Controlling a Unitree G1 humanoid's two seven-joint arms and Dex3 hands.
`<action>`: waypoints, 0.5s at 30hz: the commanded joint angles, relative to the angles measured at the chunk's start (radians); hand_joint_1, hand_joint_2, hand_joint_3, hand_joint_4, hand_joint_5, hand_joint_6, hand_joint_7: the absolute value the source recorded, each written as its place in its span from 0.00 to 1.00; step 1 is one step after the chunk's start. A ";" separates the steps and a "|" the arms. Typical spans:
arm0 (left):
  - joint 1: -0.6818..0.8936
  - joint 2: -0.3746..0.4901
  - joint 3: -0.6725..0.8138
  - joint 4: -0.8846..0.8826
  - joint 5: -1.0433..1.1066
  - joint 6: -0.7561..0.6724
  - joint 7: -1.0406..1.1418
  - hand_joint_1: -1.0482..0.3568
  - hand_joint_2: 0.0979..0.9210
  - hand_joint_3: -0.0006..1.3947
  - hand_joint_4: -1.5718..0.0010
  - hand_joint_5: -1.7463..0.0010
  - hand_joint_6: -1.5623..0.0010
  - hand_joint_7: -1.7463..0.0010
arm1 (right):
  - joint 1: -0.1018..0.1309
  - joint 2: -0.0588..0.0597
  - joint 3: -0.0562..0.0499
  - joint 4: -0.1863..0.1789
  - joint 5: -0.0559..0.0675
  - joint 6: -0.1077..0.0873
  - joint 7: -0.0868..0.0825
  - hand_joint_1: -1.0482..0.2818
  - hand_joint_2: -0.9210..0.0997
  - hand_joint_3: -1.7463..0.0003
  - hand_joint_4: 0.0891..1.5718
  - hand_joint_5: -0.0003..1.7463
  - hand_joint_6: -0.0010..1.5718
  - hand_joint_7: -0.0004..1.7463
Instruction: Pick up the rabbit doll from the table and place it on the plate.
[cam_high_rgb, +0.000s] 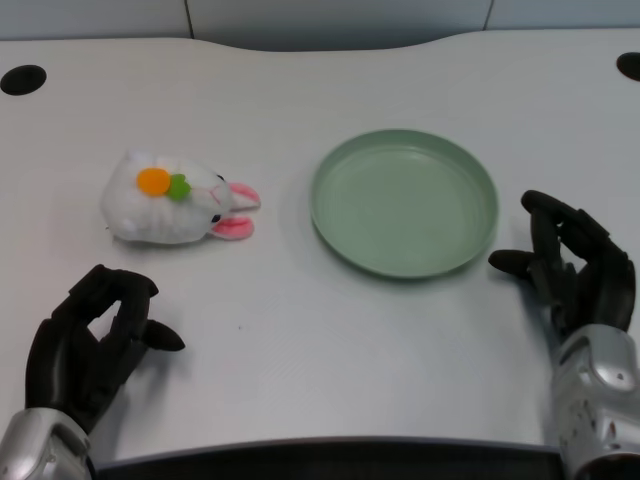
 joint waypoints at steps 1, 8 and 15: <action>0.022 0.015 -0.021 -0.038 0.047 -0.041 0.011 0.37 1.00 0.34 0.62 0.00 0.72 0.05 | 0.004 0.008 0.004 -0.018 0.001 0.018 -0.011 0.54 0.00 0.85 0.46 0.62 0.48 0.24; 0.042 0.041 -0.033 -0.188 0.058 -0.103 -0.022 0.36 1.00 0.34 0.63 0.00 0.73 0.08 | 0.010 0.018 0.009 -0.023 -0.001 0.002 -0.009 0.55 0.00 0.85 0.47 0.62 0.49 0.24; -0.007 0.117 -0.050 -0.322 0.140 -0.179 -0.023 0.39 1.00 0.37 0.64 0.00 0.71 0.16 | 0.009 0.024 0.018 -0.025 -0.010 0.005 -0.015 0.55 0.00 0.86 0.45 0.61 0.50 0.24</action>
